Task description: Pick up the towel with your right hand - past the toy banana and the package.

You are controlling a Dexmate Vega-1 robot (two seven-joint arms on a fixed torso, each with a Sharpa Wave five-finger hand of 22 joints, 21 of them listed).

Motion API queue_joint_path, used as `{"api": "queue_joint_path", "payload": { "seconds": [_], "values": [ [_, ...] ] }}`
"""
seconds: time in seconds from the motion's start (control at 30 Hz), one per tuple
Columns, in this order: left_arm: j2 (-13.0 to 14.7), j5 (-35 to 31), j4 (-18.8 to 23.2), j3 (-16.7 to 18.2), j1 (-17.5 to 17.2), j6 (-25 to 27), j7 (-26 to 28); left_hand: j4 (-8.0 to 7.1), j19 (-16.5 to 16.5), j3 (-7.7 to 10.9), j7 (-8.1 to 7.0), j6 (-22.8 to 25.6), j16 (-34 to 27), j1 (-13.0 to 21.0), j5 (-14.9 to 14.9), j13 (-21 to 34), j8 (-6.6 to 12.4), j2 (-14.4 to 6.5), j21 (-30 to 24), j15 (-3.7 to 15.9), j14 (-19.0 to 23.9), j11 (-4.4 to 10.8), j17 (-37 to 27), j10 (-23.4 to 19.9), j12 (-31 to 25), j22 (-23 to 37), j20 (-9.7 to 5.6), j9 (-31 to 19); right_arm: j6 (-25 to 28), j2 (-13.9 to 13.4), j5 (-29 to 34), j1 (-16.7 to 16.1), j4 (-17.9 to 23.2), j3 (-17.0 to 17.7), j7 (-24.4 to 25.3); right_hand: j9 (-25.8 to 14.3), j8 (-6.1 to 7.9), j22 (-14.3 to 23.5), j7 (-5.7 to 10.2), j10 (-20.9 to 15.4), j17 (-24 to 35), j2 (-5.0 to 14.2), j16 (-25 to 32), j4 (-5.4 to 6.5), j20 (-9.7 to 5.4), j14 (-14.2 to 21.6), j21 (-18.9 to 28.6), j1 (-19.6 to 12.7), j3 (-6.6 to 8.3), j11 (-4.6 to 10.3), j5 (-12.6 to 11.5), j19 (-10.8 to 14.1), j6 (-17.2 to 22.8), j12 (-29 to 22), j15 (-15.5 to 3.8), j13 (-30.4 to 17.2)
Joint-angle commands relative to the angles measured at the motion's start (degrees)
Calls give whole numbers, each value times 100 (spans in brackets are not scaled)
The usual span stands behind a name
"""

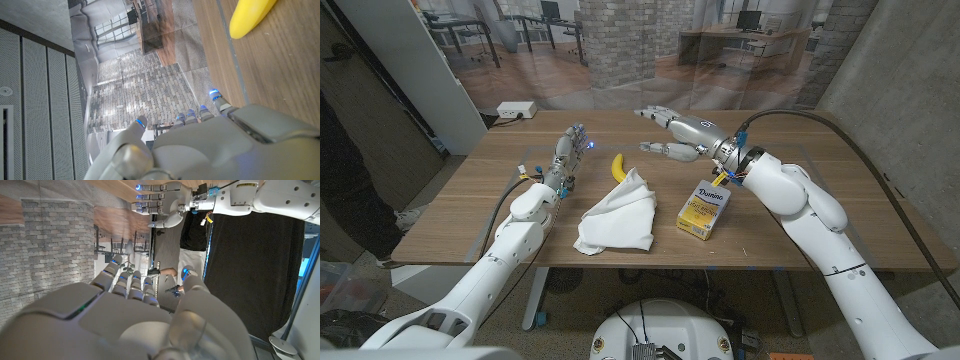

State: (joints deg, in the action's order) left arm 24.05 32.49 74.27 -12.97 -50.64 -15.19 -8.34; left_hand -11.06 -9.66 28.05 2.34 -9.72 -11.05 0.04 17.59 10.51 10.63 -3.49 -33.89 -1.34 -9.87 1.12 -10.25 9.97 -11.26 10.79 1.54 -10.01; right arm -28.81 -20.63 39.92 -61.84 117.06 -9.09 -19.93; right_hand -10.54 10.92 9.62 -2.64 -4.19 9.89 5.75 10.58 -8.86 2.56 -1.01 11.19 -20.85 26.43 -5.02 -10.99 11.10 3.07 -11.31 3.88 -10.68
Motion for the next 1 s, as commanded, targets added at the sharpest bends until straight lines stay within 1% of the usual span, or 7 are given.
{"api": "queue_joint_path", "payload": {
  "seconds": [0.03,0.37,1.0],
  "values": [
    [27,19,57,14,-43,14,23,-7,-946,28,-33,-923,-24,17,27,19,-6,-706,17,-12,-1145,-8,-28,936,-21,10,34,-7,44,-48,138,23,30,-149,-223,-11,14,15,4,14,13,-9,-4,-12,1,-30,-29,-73,12,19,0,-19,17,1,-7,-14],
    [41,30,75,8,-63,-11,10,-5,-943,24,-38,-916,-24,16,27,19,-5,-701,21,-12,-1143,-8,-27,936,-21,10,32,-7,92,-60,331,57,65,-259,-358,-13,15,16,17,26,14,-7,-6,-10,-1,-40,-31,-82,5,24,3,-29,21,7,-9,-15],
    [81,42,159,5,-133,1,83,-3,-938,18,-37,-906,-23,17,26,18,-4,-697,32,-10,-1140,-10,-27,931,-21,9,31,-7,213,-118,454,156,40,-490,-834,-17,9,17,29,41,17,10,0,4,5,-39,-26,-86,-7,36,8,-27,7,13,-14,-18]
  ]
}}
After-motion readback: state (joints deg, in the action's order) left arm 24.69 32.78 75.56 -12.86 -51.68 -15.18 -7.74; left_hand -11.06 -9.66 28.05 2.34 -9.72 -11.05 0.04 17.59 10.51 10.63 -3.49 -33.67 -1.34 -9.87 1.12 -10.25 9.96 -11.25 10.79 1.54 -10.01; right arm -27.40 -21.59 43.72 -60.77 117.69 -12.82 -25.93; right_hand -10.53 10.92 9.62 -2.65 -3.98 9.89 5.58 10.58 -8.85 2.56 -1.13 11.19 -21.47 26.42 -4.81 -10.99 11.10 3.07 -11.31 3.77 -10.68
